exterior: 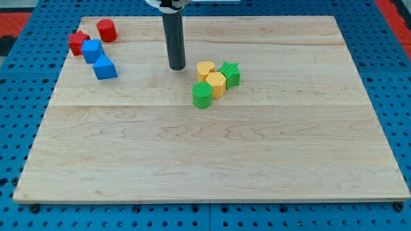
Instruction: Push the blue triangle into the blue cube and red star
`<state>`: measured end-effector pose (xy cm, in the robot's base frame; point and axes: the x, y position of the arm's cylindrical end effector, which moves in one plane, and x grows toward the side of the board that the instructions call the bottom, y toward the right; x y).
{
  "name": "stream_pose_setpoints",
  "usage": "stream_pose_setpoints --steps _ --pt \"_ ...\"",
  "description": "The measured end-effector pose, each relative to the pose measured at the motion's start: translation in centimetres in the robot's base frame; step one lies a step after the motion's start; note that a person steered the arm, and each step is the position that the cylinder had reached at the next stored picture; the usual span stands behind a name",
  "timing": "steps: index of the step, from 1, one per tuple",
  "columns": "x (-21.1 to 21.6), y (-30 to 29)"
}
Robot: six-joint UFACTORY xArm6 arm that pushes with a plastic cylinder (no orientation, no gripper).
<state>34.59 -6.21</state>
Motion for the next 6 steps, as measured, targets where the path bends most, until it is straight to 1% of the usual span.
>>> stream_pose_setpoints --steps 2,3,4,6 --pt "4.3 -2.8" --pt "4.4 -7.0" --pt "5.9 -6.9" --pt "6.0 -11.5"
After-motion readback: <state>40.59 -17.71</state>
